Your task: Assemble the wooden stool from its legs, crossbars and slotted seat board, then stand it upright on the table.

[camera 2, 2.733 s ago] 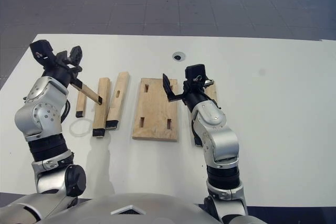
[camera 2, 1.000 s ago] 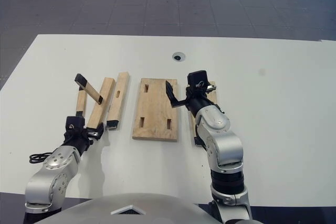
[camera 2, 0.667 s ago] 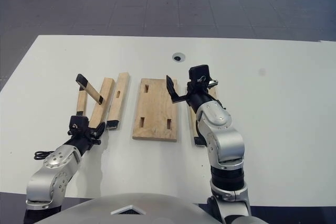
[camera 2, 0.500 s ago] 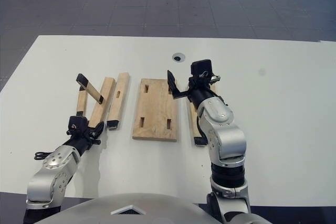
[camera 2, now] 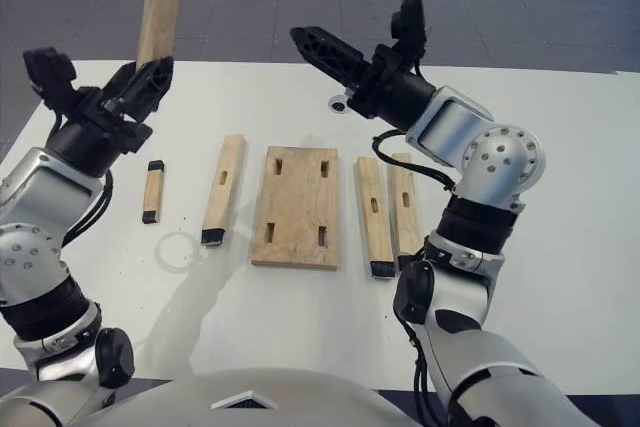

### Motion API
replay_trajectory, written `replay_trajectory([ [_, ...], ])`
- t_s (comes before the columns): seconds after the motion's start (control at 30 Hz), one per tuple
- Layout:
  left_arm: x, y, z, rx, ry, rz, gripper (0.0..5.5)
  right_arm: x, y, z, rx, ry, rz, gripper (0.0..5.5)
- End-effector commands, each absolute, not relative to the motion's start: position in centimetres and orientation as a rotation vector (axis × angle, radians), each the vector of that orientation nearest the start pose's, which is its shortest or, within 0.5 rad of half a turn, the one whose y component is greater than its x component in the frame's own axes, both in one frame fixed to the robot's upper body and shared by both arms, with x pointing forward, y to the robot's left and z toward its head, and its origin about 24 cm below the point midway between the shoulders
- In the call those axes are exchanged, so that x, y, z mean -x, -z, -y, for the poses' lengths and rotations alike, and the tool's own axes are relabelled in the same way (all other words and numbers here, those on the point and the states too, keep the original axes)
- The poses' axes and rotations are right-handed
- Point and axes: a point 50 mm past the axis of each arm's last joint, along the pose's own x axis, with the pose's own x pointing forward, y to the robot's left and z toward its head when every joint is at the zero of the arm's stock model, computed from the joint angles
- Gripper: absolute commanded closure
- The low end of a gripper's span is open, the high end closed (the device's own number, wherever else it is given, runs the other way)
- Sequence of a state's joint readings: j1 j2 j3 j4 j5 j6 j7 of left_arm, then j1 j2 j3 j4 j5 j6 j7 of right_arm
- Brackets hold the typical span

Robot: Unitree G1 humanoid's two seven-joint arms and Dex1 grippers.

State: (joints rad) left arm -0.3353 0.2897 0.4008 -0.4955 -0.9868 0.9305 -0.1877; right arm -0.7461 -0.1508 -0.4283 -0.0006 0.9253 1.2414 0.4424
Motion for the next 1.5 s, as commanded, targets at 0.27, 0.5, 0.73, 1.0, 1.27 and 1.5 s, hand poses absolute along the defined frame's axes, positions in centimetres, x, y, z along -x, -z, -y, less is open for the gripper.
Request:
replay_trajectory([
  [0.27,-23.7,-20.3,-14.2,0.592,1.079,-0.087,3.44,-28.0,-24.5,10.8,-0.687,-1.58,-0.214,0.02],
  [0.5,-23.3,-19.9,-13.3,0.606,1.127,-0.122,3.44,-28.7,-23.8,10.5,-0.684,-1.538,-0.245,0.02],
  [0.73,-23.2,-19.3,-13.4,0.608,1.121,-0.144,3.44,-29.4,-24.4,11.3,-0.751,-1.562,-0.223,1.29],
  [1.0,-22.9,-18.5,-13.4,0.587,1.139,-0.187,3.44,-28.8,-24.9,11.3,-0.76,-1.659,-0.219,2.57],
  [1.27,-22.8,-18.1,-14.0,0.584,1.155,-0.206,3.44,-28.1,-25.4,11.6,-0.743,-1.74,-0.238,3.42],
  [1.5,-23.5,-17.8,-14.5,0.574,1.103,-0.196,3.14,-28.0,-25.5,11.9,-0.717,-1.755,-0.26,3.42],
])
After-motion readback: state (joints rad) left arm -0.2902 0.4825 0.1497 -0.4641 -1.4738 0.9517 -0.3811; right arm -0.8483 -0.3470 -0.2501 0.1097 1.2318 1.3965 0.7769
